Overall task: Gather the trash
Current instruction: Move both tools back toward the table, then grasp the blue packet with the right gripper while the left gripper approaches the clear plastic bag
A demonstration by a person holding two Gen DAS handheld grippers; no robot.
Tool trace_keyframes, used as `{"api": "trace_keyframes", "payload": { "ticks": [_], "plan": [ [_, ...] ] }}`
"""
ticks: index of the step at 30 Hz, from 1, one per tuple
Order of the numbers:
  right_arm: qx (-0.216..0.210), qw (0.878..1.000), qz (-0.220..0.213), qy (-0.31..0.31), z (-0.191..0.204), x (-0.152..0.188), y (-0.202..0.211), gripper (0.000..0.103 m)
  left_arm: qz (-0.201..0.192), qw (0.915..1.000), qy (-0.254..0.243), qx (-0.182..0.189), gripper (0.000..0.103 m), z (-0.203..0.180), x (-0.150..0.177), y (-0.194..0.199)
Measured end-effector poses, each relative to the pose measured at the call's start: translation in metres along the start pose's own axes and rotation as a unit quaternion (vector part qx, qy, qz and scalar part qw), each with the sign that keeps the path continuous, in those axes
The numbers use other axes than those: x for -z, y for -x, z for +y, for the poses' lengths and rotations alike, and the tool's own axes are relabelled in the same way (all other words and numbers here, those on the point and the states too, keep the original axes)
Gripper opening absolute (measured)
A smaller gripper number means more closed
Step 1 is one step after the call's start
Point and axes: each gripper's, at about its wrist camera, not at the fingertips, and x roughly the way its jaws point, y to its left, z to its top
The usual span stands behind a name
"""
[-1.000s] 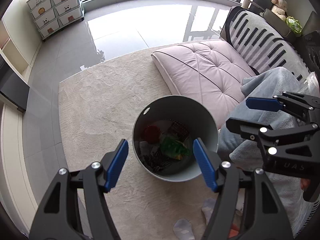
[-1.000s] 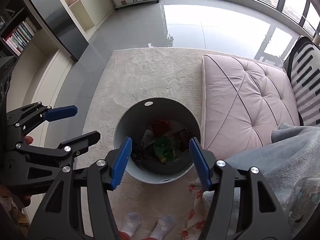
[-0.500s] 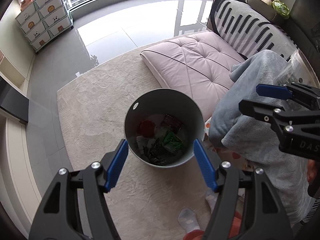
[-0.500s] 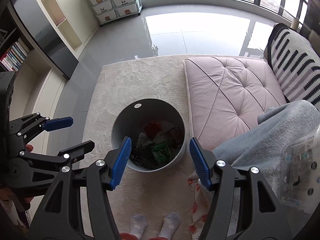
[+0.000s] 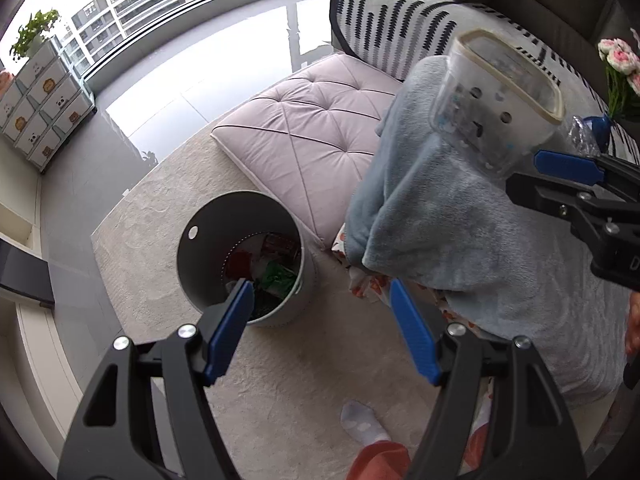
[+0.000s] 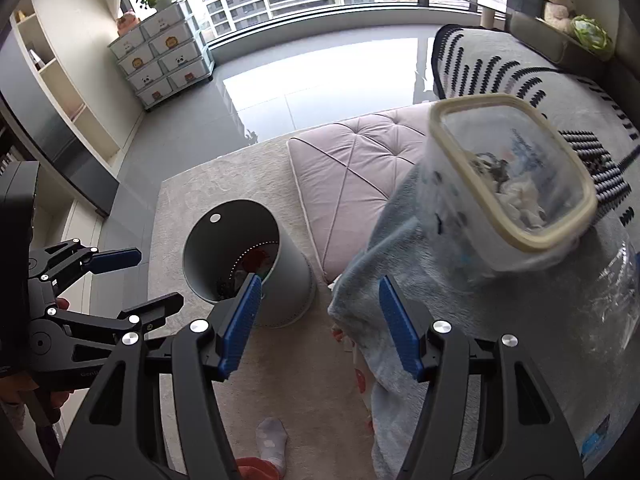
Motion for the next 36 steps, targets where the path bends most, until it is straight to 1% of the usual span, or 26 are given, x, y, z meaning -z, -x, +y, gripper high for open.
{"api": "trace_keyframes", "payload": {
  "ticks": [6,11,15,18,21,23,25,26,31,33,36],
  "plan": [
    [0.039,0.998,-0.010,-0.048,-0.090,0.050,0.053,0.059,0.007,0.9980,-0.057,0.025,0.071,-0.100,-0.001,0.004],
    [0.076,0.994,-0.004,-0.079,-0.170,0.100,0.095,0.059,0.008,0.9953,-0.077,0.059,0.071,-0.197,-0.006,0.002],
    [0.106,0.989,-0.002,-0.107,-0.229,0.140,0.128,0.059,0.007,0.9912,-0.097,0.090,0.071,-0.275,-0.007,0.003],
    [0.125,0.984,0.002,-0.126,-0.268,0.169,0.145,0.059,0.007,0.9874,-0.115,0.109,0.071,-0.326,-0.006,0.001],
    [0.139,0.979,0.007,-0.146,-0.303,0.198,0.153,0.060,0.005,0.9836,-0.135,0.119,0.071,-0.363,-0.004,-0.004],
    [0.145,0.976,0.014,-0.159,-0.320,0.215,0.153,0.060,0.002,0.9815,-0.148,0.122,0.071,-0.383,-0.008,-0.010],
    [0.150,0.974,0.016,-0.171,-0.334,0.228,0.150,0.068,-0.002,0.9796,-0.159,0.123,0.071,-0.396,-0.013,-0.016],
    [0.151,0.973,0.017,-0.175,-0.339,0.231,0.148,0.069,-0.005,0.9788,-0.164,0.122,0.071,-0.403,-0.017,-0.019],
    [0.153,0.972,0.023,-0.175,-0.355,0.243,0.131,0.074,-0.022,0.9765,-0.181,0.115,0.071,-0.423,-0.038,-0.036],
    [0.154,0.972,0.026,-0.175,-0.360,0.245,0.123,0.076,-0.027,0.9765,-0.181,0.114,0.071,-0.427,-0.046,-0.042],
    [0.152,0.973,0.031,-0.173,-0.364,0.247,0.113,0.076,-0.029,0.9772,-0.177,0.113,0.071,-0.432,-0.054,-0.052]
  ]
}}
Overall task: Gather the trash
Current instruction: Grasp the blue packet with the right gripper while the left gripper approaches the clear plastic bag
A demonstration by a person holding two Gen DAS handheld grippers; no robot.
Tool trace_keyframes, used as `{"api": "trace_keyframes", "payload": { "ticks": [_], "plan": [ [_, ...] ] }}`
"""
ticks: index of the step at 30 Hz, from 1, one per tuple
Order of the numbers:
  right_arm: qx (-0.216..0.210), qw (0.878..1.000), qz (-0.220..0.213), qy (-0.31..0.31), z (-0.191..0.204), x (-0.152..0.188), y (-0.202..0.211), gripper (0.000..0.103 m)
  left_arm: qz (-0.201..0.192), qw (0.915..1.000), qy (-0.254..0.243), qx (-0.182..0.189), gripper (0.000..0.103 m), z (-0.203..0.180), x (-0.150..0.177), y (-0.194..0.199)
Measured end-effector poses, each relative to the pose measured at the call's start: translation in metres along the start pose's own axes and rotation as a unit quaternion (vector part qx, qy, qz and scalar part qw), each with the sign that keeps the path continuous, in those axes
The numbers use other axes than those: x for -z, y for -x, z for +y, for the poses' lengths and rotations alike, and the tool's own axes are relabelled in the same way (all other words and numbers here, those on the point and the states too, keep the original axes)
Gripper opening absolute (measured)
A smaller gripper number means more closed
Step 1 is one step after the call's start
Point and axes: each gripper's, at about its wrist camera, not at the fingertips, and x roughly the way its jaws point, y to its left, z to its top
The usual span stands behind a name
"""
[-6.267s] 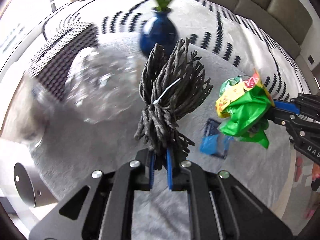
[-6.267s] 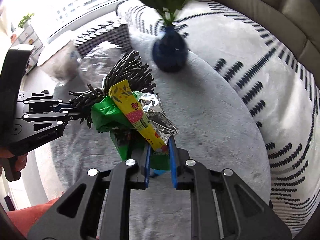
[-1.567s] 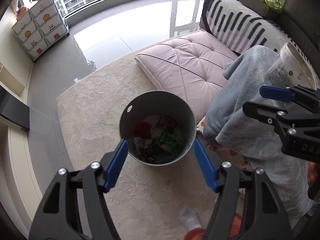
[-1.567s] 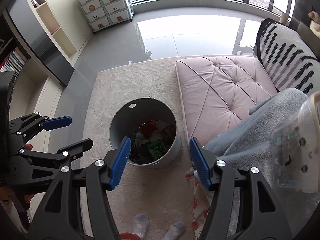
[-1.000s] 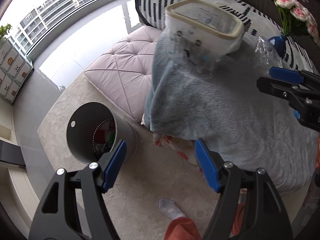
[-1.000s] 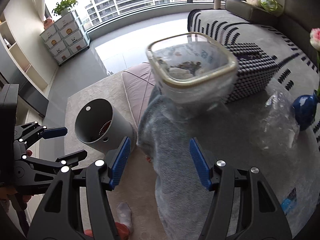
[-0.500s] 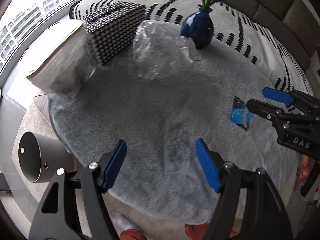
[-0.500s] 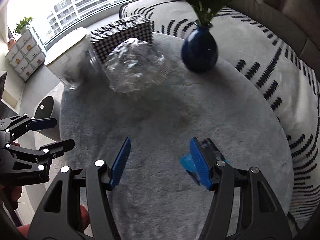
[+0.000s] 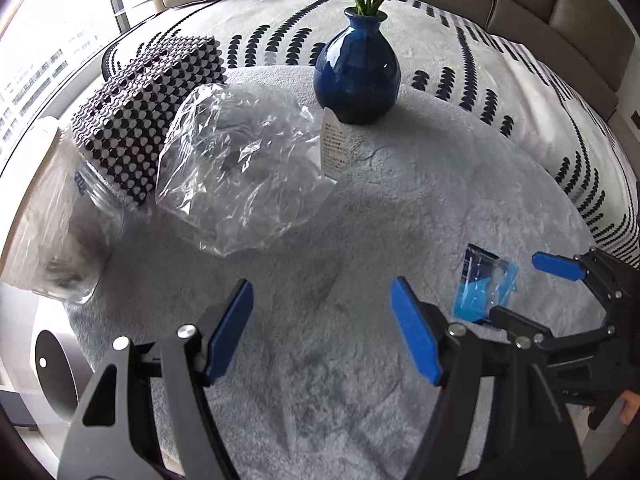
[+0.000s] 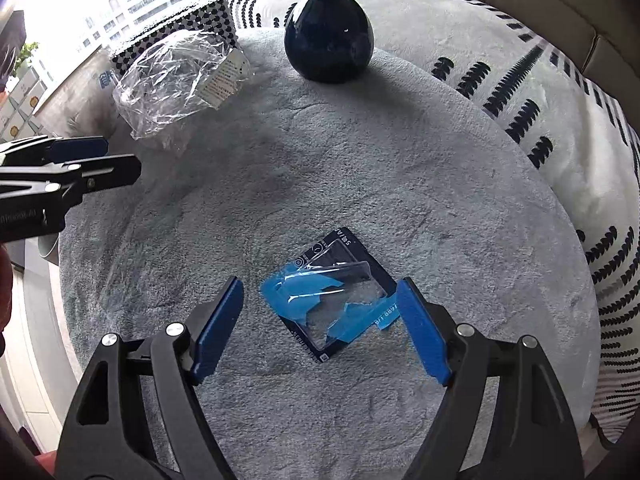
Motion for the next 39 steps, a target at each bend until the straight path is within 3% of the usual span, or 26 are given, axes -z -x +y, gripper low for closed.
{"api": "trace_keyframes", "payload": {
  "ticks": [5,12,23,39],
  "plan": [
    [-0.004,1.000,0.009,0.016,-0.001,0.002,-0.016,0.075,0.001,0.9999,0.011,0.000,0.071,0.001,-0.006,-0.017],
    [0.000,0.998,0.009,0.055,0.000,0.002,-0.025,0.052,0.005,0.9996,0.027,0.007,0.072,-0.002,-0.005,-0.027],
    [-0.015,0.999,0.003,0.053,-0.003,-0.004,-0.021,0.049,0.004,0.9993,0.037,0.003,0.072,0.004,-0.006,-0.028],
    [-0.037,0.997,-0.036,0.060,0.015,-0.050,-0.010,0.049,-0.008,0.9982,0.051,-0.032,0.072,0.033,-0.036,-0.050]
  ]
}}
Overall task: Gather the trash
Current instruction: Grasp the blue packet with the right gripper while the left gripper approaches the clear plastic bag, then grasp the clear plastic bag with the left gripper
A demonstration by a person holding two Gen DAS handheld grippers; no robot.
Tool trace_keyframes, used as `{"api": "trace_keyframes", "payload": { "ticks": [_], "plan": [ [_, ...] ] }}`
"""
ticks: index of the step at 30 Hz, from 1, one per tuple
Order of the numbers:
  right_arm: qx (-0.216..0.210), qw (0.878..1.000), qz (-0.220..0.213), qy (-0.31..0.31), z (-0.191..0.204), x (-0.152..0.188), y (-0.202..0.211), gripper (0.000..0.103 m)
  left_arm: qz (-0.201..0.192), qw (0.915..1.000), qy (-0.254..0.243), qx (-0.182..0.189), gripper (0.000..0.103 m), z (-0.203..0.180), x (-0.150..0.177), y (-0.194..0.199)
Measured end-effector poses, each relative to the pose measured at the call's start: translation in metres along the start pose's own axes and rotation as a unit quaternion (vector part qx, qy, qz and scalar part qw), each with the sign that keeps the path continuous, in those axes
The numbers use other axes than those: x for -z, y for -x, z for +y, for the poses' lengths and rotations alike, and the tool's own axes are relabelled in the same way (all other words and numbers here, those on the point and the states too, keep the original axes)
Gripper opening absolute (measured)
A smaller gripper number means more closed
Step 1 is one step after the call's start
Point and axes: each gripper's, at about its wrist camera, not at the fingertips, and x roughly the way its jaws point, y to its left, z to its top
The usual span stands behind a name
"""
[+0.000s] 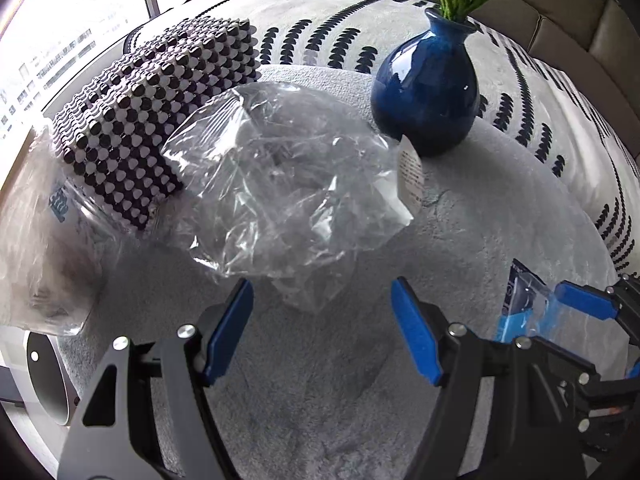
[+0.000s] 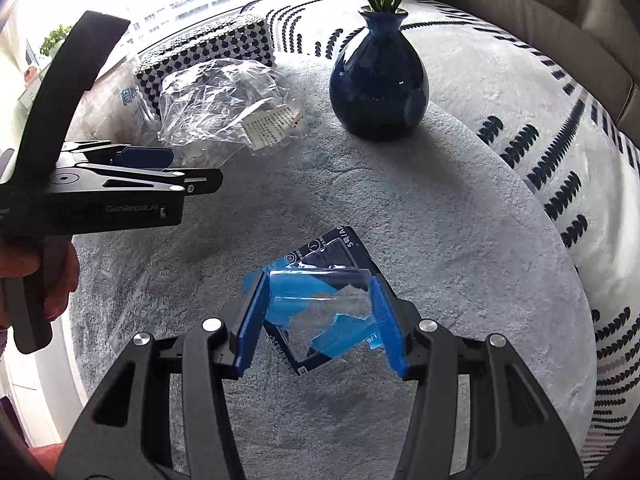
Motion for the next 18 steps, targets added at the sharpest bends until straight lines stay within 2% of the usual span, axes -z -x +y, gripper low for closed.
{"api": "trace_keyframes", "payload": {
  "ticks": [4,18],
  "plan": [
    [-0.002,1.000,0.003,0.001,0.001,-0.002,0.000,0.049,-0.009,0.9999,0.003,-0.014,0.072,0.006,-0.008,-0.002],
    [-0.006,1.000,0.010,-0.004,0.003,-0.005,-0.002,0.050,-0.015,0.9997,0.011,-0.015,0.072,0.014,-0.019,-0.002]
  ]
}}
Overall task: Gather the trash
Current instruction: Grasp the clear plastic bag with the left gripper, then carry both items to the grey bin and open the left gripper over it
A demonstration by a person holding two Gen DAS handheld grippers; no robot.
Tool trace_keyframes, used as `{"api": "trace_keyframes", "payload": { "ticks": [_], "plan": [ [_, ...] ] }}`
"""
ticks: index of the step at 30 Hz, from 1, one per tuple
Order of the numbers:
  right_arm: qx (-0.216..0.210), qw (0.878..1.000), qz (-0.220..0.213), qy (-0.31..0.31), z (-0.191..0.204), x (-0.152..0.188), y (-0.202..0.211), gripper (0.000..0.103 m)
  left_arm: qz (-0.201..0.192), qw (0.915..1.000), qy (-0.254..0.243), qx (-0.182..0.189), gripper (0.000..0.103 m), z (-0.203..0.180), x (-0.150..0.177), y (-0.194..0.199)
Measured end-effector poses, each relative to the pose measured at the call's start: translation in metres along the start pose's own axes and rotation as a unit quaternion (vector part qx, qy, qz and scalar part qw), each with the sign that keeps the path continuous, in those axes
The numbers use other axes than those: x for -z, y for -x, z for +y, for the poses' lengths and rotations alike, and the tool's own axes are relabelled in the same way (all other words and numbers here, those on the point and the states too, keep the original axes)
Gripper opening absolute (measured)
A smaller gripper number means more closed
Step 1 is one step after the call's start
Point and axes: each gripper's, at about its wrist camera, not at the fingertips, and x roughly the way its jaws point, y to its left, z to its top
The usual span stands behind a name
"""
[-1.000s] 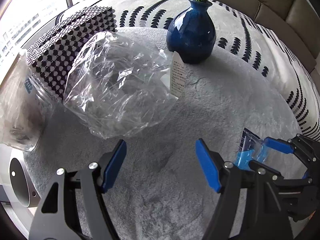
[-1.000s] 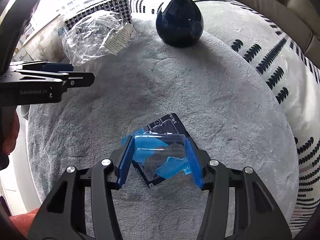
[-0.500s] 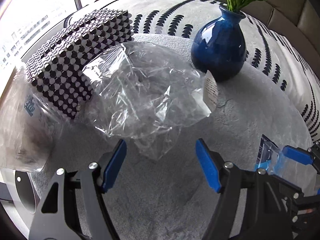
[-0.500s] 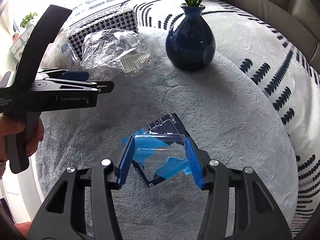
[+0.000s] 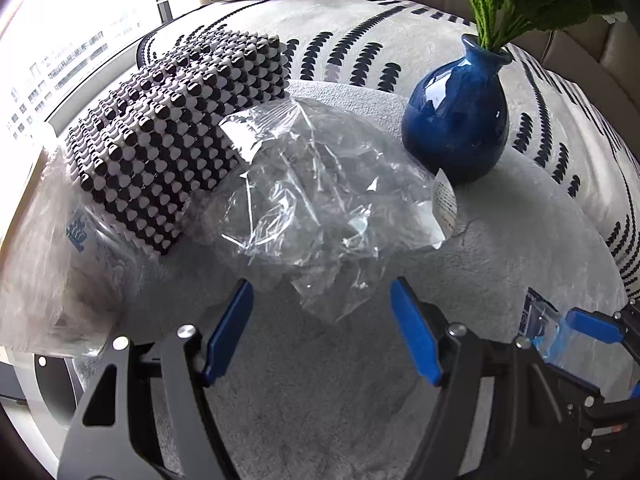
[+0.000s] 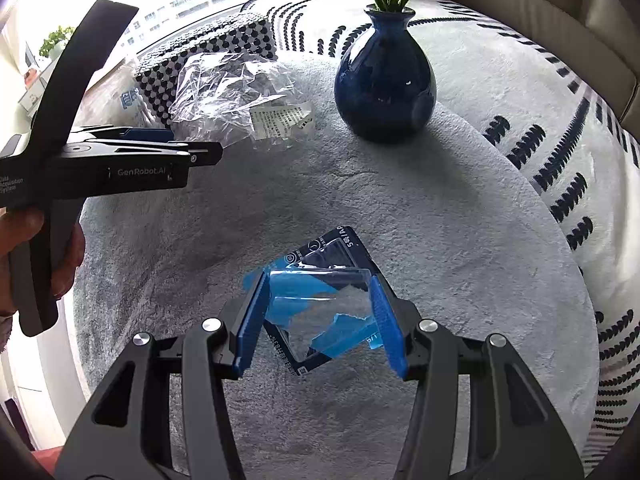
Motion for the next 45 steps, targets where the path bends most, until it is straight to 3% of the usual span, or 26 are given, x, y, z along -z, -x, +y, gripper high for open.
{"api": "trace_keyframes", "payload": {
  "ticks": [2,4,6,8,9,21,32,45],
  "plan": [
    [0.000,1.000,0.002,0.000,0.000,0.001,0.000,0.050,0.001,1.0000,0.004,0.002,0.071,0.002,-0.002,-0.002],
    [0.000,1.000,0.003,0.000,0.000,0.002,0.000,0.050,0.001,0.9999,0.009,0.006,0.058,0.004,-0.004,-0.003],
    [0.000,1.000,0.004,0.000,0.000,0.002,0.000,0.050,0.011,0.9997,0.013,0.016,0.034,0.006,-0.005,-0.008],
    [0.000,1.000,0.005,0.001,-0.001,0.003,0.001,0.050,0.011,0.9997,0.014,0.015,0.032,0.006,-0.004,-0.009],
    [0.000,1.000,0.005,0.001,0.000,0.003,0.001,0.050,0.010,0.9997,0.015,0.015,0.026,0.006,-0.004,-0.009],
    [0.004,1.000,0.002,0.011,0.009,0.000,0.010,0.050,0.003,0.9994,0.023,0.024,0.024,0.016,0.008,0.015],
    [0.001,0.999,0.000,0.034,0.051,-0.009,0.033,0.050,-0.003,0.9994,0.025,0.026,0.024,0.054,0.048,0.082],
    [-0.040,0.992,0.006,0.122,0.176,-0.026,0.071,0.050,-0.027,0.9941,0.106,0.004,0.024,0.157,0.115,0.195]
  ]
}}
